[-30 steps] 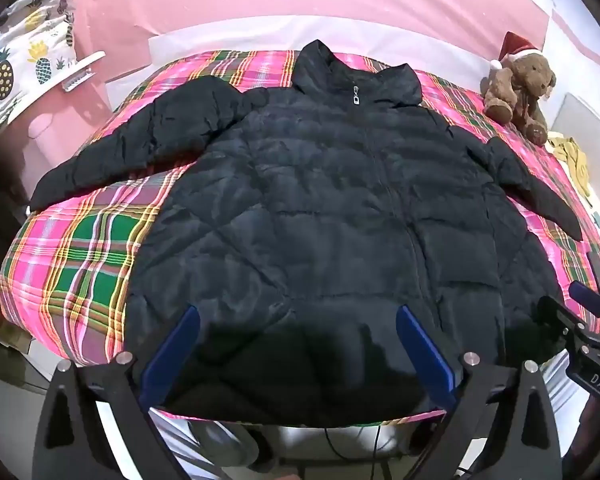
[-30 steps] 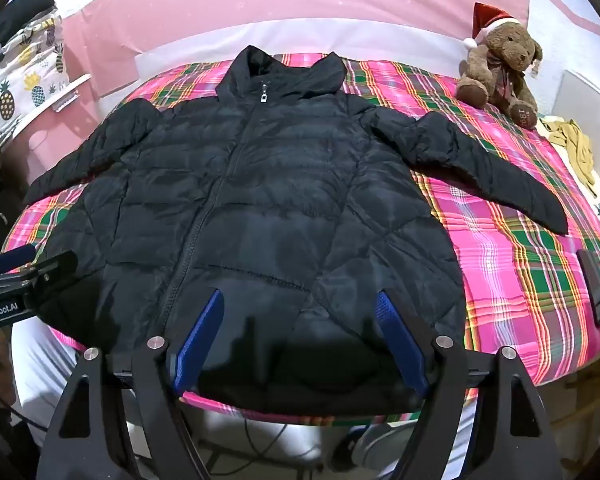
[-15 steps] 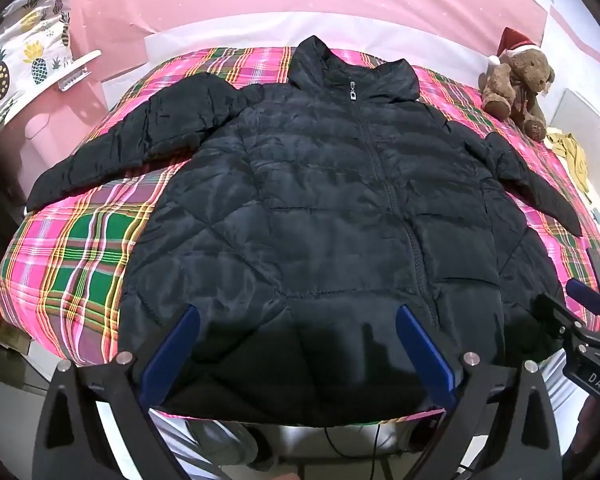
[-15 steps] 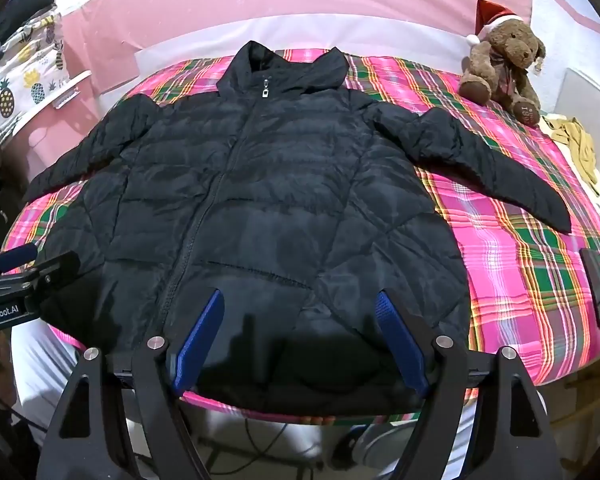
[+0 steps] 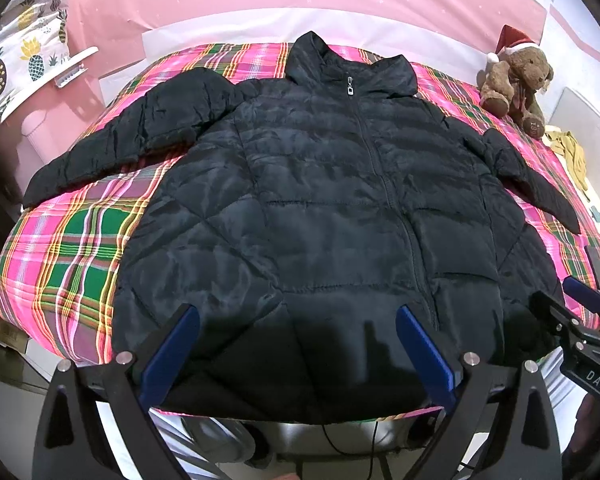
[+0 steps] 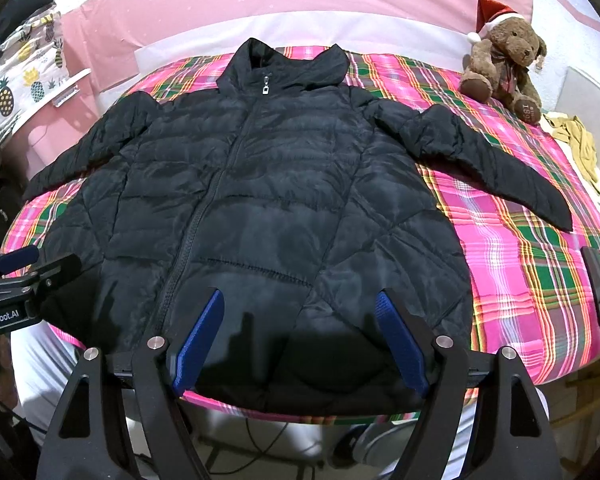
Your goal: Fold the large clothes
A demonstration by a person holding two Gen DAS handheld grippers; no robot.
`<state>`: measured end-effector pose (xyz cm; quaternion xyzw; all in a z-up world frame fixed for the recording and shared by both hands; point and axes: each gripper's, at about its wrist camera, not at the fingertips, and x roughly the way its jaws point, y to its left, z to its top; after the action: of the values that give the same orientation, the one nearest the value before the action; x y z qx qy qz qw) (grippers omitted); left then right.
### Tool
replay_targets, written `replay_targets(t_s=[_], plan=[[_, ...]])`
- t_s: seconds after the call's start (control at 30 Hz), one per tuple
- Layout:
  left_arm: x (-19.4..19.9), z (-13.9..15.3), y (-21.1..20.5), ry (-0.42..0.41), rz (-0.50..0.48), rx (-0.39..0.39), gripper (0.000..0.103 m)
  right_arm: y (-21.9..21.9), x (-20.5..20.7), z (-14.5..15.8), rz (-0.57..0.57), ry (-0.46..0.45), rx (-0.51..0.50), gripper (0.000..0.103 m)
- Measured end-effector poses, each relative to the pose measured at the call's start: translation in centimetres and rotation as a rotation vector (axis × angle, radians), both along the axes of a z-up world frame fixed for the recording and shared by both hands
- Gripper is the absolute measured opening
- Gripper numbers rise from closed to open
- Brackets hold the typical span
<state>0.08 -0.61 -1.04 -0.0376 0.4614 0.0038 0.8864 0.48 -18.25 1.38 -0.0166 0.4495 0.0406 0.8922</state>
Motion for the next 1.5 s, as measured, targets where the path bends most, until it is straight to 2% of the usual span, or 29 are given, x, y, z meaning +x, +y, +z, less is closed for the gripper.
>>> replay_targets(t_s=[1.17,1.5], plan=[[-0.4,-0.6,-0.3,0.018,-0.004,-0.005,0.100,0.1,0.2,-0.2,-0.001,0.008,0.000,0.078],[0.4,-0.9,-0.1,0.037,-0.007,-0.008,0.100,0.4,0.4,-1.0,0.003,0.025,0.000,0.078]])
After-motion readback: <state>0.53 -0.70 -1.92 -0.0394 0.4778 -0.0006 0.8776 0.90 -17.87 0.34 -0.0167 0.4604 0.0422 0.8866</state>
